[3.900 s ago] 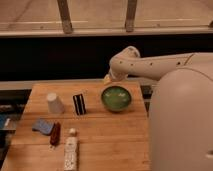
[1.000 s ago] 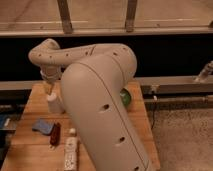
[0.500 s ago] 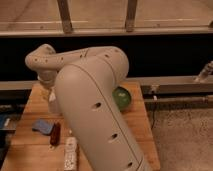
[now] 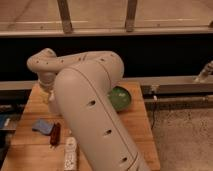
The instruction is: Place the ceramic cup over the eraser
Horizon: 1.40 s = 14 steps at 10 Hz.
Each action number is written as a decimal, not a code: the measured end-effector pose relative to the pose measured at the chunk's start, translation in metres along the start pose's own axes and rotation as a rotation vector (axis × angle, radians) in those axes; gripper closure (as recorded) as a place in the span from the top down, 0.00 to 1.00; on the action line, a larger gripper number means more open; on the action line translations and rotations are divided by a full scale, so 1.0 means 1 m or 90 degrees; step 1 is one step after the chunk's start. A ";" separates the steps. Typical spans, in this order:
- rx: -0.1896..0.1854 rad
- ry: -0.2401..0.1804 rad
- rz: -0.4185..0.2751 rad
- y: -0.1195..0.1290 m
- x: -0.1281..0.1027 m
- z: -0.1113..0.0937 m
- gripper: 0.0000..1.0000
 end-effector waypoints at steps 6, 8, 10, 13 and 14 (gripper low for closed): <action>-0.027 0.017 0.016 -0.003 0.007 0.020 0.70; -0.033 0.018 0.017 -0.001 0.006 0.024 0.70; -0.039 0.016 0.019 -0.001 0.006 0.026 0.70; -0.050 0.013 0.019 0.002 0.003 0.031 0.70; -0.052 0.012 0.019 0.002 0.003 0.032 0.70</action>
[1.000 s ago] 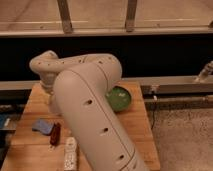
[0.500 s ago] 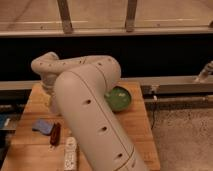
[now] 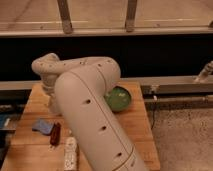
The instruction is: Place the ceramic cup over the eraser
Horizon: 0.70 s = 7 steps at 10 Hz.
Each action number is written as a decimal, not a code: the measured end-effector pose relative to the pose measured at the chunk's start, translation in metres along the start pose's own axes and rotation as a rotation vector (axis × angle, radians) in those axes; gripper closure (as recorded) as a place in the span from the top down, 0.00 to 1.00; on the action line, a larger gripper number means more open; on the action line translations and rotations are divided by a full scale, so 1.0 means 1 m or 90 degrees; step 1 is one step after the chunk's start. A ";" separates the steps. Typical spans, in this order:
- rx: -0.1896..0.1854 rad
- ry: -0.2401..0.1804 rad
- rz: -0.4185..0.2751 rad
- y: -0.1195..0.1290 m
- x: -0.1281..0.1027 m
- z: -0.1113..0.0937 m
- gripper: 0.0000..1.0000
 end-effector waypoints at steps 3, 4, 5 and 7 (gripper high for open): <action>0.003 0.003 -0.003 0.001 0.000 0.003 0.54; 0.004 0.006 -0.006 0.004 -0.001 0.004 0.45; 0.007 0.008 -0.008 0.004 -0.001 0.004 0.34; 0.011 0.008 -0.009 0.003 -0.001 0.004 0.15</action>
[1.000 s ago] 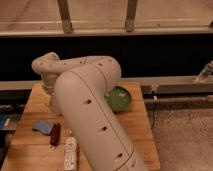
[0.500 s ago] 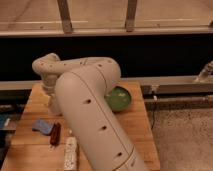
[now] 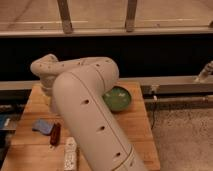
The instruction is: Place the ceramic cup over the eraser
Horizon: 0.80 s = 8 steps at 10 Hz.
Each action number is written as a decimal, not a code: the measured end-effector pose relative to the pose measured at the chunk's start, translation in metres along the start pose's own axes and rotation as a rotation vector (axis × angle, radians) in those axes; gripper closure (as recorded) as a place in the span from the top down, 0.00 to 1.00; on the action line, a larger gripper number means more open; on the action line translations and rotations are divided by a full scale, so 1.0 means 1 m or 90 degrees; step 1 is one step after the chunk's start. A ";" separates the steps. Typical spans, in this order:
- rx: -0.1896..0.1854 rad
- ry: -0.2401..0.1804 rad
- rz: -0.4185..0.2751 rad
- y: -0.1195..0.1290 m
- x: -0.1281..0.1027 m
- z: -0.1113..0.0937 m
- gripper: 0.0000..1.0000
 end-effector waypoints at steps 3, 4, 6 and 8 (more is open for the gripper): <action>0.013 -0.006 0.005 -0.004 0.002 -0.006 0.00; 0.021 -0.015 0.008 -0.009 0.001 -0.013 0.00; 0.057 -0.037 0.021 -0.036 -0.002 -0.049 0.00; 0.094 -0.047 0.030 -0.073 -0.005 -0.085 0.00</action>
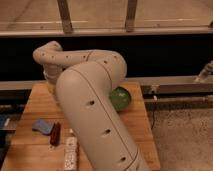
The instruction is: Place the ceramic cup over the eraser
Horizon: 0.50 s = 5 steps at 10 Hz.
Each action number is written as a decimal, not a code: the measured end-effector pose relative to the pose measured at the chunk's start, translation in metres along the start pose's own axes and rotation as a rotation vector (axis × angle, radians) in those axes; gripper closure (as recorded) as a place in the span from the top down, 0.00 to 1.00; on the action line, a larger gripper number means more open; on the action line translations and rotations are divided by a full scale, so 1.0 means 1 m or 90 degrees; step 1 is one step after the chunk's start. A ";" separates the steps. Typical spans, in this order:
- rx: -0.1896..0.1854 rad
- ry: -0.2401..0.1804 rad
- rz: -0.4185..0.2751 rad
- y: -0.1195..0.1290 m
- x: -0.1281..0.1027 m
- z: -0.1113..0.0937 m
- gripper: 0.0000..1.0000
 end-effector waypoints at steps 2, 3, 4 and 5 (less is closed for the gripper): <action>0.035 0.001 0.016 -0.044 -0.004 -0.030 0.00; 0.050 0.003 0.024 -0.060 -0.005 -0.044 0.00; 0.068 0.000 0.041 -0.079 -0.004 -0.066 0.00; 0.088 0.000 0.058 -0.096 0.001 -0.088 0.00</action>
